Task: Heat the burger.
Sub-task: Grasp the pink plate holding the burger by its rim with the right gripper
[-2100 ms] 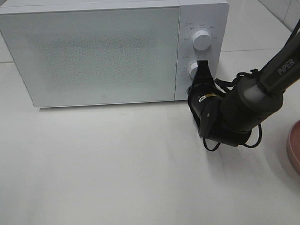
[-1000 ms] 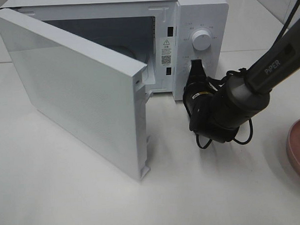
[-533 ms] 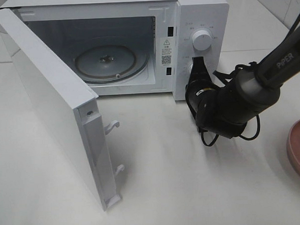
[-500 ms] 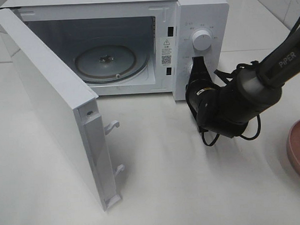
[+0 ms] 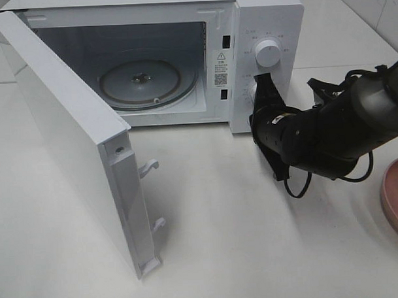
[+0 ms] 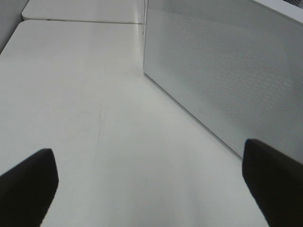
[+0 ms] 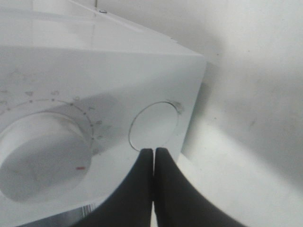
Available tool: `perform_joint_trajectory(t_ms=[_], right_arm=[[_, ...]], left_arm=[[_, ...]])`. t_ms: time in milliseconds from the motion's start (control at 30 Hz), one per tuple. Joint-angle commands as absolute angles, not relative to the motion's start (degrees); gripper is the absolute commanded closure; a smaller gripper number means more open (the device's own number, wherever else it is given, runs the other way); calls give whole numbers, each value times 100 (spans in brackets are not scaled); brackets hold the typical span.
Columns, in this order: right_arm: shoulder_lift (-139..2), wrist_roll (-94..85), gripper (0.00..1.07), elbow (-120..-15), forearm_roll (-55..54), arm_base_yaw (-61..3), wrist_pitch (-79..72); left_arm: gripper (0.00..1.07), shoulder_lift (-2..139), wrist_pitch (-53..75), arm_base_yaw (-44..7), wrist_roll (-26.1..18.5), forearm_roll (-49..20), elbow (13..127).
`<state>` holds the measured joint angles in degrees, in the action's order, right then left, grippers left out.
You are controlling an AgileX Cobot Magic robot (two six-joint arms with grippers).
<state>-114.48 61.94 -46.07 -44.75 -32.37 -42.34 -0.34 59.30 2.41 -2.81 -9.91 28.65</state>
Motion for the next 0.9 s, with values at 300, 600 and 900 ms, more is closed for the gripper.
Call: perform_joint_trajectory(t_ms=[300, 600, 900], right_arm=[[-10393, 4137, 107, -4016, -4383, -3220, -2916], [-9866, 1885, 107, -4016, -4383, -3002, -1427], [-9385, 40, 107, -4016, -4320, -2315, 493]], left_arm=[[9, -132, 5919, 229, -252, -997, 2853], [9, -132, 5919, 229, -252, -997, 2853], [9, -132, 5919, 229, -252, -997, 2853]])
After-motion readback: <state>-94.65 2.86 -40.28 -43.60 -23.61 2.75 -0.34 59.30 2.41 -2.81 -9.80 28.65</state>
